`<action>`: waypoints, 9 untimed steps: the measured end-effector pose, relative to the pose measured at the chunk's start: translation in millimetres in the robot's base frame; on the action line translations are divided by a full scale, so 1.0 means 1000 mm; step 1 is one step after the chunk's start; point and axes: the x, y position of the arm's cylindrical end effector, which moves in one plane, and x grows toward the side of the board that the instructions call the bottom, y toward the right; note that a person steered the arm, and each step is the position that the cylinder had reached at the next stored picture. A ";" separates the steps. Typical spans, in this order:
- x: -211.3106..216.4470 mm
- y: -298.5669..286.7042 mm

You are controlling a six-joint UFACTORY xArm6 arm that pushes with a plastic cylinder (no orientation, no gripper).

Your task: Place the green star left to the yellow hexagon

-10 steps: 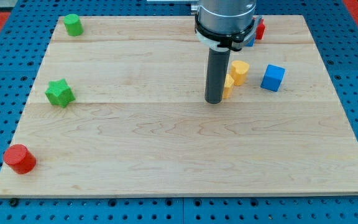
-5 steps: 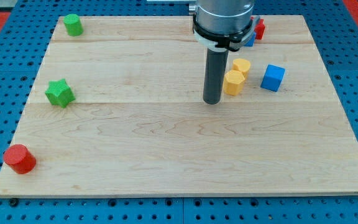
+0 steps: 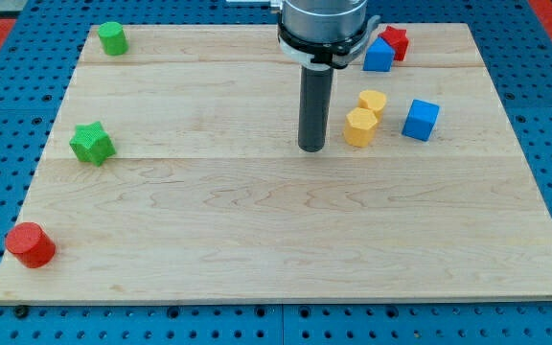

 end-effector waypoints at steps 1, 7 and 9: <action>-0.006 -0.010; 0.014 -0.322; -0.011 -0.256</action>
